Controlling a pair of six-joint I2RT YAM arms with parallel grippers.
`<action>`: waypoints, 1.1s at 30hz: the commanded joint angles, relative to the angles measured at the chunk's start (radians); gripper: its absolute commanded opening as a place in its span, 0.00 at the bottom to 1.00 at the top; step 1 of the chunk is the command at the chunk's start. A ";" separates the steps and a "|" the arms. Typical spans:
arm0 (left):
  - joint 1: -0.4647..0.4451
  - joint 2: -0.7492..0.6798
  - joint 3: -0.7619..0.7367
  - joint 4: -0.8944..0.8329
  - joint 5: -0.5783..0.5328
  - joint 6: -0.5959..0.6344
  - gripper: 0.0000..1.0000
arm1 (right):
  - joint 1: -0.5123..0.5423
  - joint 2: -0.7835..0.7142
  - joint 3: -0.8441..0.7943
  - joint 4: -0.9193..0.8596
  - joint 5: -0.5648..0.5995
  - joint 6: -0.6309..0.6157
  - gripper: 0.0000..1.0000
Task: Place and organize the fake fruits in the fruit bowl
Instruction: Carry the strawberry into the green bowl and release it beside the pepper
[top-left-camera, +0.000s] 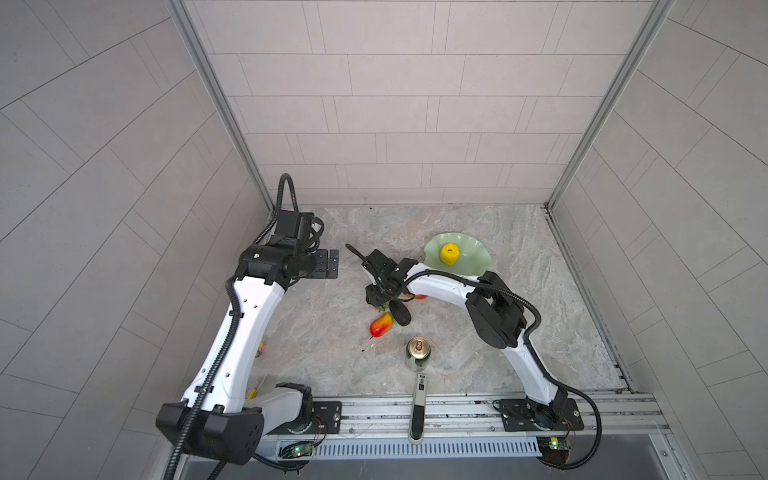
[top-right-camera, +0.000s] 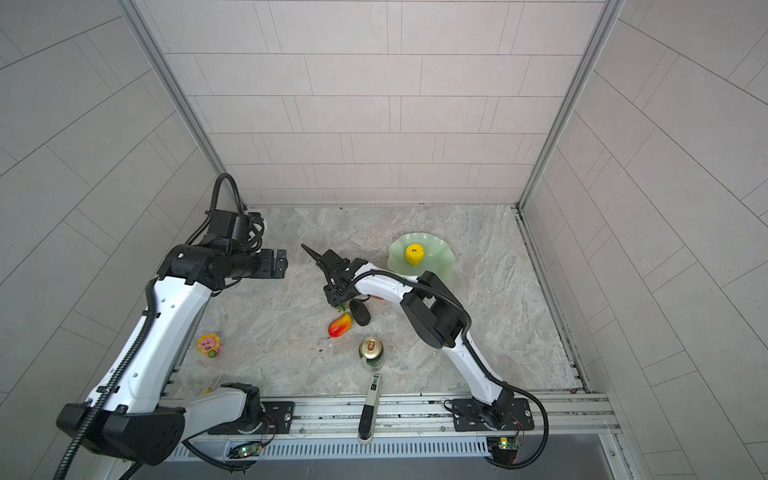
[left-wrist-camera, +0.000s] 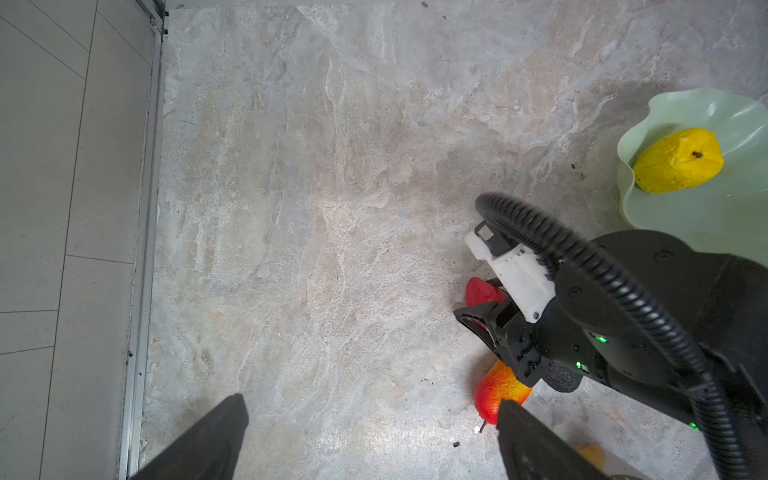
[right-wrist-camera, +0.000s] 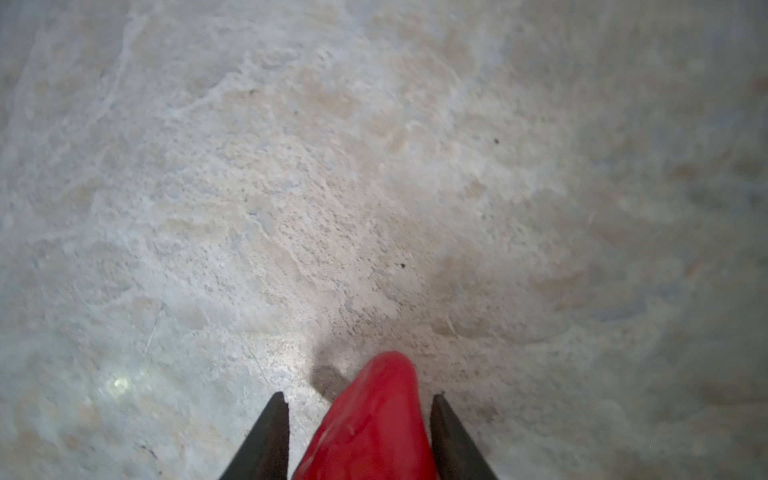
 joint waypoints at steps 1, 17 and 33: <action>0.002 -0.019 -0.007 -0.010 -0.013 0.013 1.00 | 0.005 -0.032 0.061 -0.045 0.011 -0.016 0.34; 0.002 -0.028 -0.022 0.002 -0.007 0.010 1.00 | -0.280 -0.369 -0.114 -0.120 0.213 -0.141 0.33; 0.002 -0.038 -0.012 -0.011 -0.004 0.007 1.00 | -0.546 -0.404 -0.333 -0.017 0.316 -0.158 0.38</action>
